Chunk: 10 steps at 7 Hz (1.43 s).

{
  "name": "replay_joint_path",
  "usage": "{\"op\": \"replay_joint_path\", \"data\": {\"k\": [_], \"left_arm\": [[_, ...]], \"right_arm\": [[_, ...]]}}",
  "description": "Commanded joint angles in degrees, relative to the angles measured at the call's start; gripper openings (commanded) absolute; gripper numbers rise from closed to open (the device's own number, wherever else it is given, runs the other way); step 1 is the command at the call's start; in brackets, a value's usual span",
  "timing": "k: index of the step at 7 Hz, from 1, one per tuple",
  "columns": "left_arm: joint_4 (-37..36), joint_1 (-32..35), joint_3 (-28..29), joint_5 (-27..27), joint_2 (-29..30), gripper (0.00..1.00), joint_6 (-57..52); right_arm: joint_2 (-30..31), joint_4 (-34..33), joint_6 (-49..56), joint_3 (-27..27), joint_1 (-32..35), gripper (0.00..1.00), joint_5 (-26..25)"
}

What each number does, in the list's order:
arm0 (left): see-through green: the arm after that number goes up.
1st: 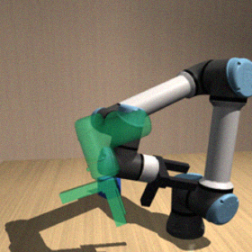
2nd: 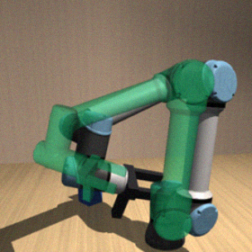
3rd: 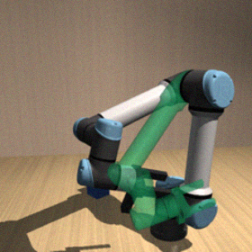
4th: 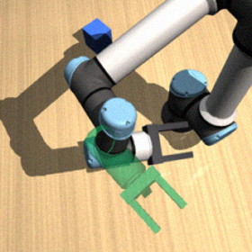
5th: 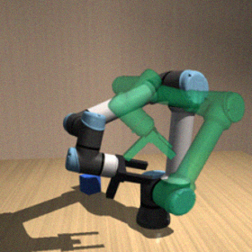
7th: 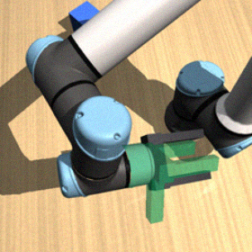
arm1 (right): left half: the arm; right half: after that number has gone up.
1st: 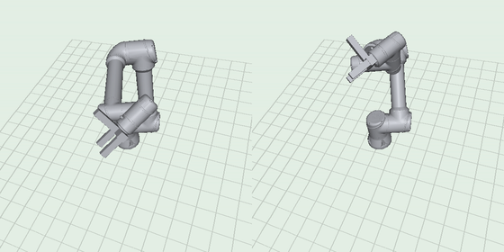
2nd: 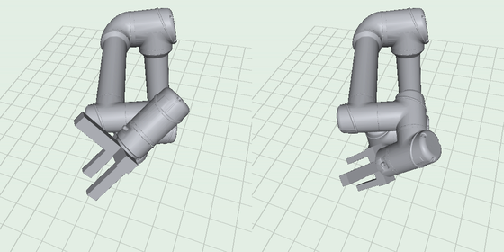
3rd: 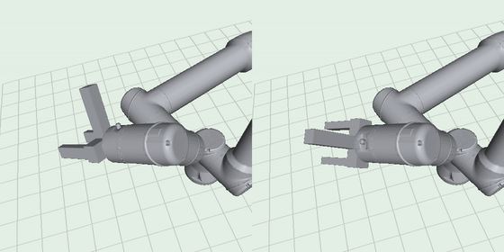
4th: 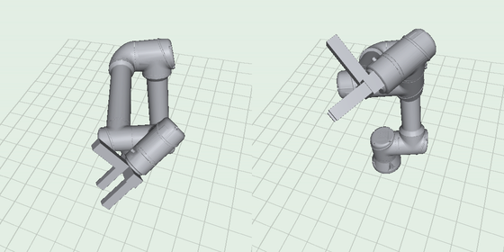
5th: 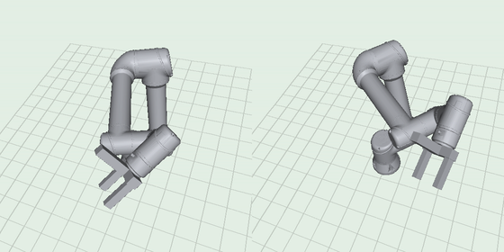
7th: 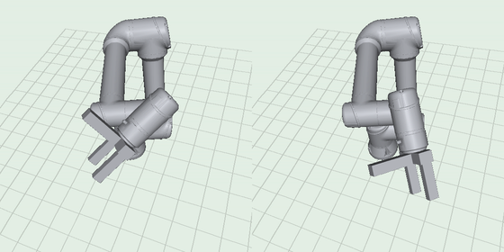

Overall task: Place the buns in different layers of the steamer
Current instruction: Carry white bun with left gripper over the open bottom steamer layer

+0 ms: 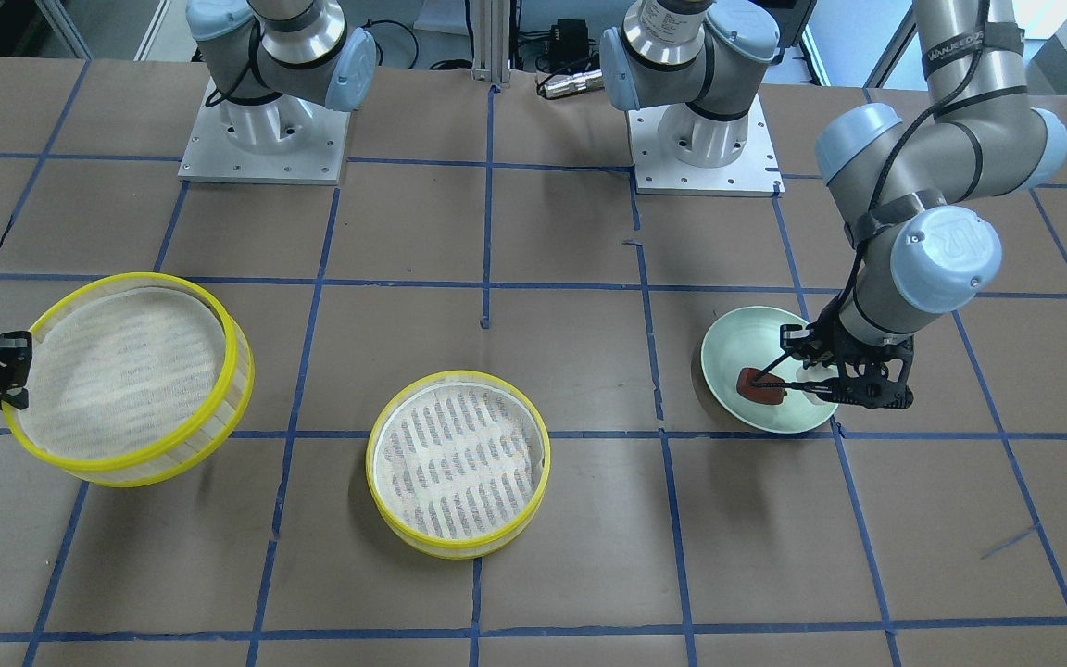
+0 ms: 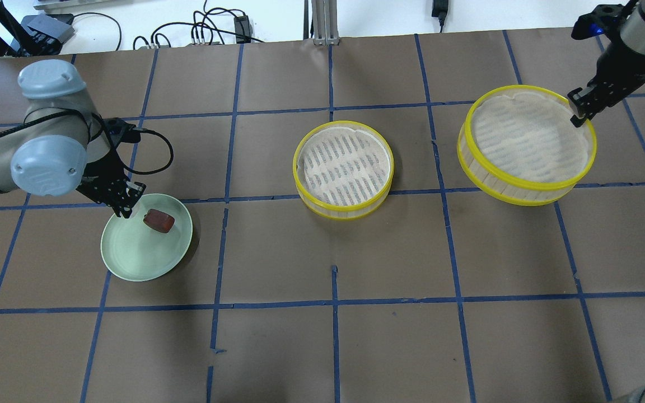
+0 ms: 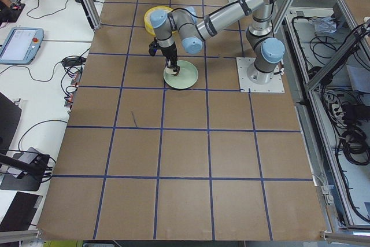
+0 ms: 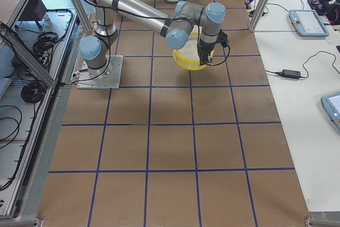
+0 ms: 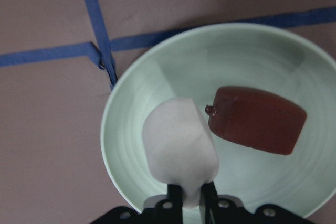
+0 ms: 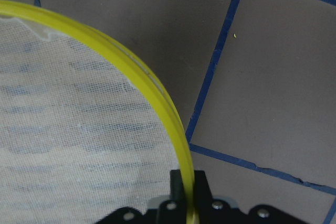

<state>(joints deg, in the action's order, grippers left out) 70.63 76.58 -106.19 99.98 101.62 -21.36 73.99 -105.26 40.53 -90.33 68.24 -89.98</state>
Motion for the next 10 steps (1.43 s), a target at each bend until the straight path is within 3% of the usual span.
{"op": "replay_joint_path", "data": {"k": [1, 3, 5, 7, 8, 10], "left_arm": [[4.16, 3.29, 1.60, -5.37, -7.81, 0.00, 3.41], [3.21, 12.66, 5.98, -12.49, -6.10, 0.01, 19.85], [-0.55, 21.89, 13.69, -14.37, 3.71, 0.01, 36.66], [-12.39, 26.50, 15.31, -17.26, 12.08, 0.02, 47.68], [-16.71, 28.60, 15.23, -21.54, 13.59, 0.07, 56.69], [-19.12, 29.85, 14.53, -21.41, 14.14, 1.00, 58.72]], "right_arm": [[-0.68, -0.56, 0.78, -0.11, -0.38, 0.05, 0.25], [-0.69, -0.47, 0.87, -0.11, -0.38, 0.05, 0.16], [-0.51, -0.47, 0.08, -0.02, -0.38, 0.06, 0.25], [-0.51, -0.47, 0.08, -0.02, -0.38, 0.06, 0.25], [-0.34, -0.47, -0.01, -0.02, -0.30, 0.06, 0.42], [-0.16, -0.38, -0.01, 0.07, 0.05, 0.05, -0.10]]}}
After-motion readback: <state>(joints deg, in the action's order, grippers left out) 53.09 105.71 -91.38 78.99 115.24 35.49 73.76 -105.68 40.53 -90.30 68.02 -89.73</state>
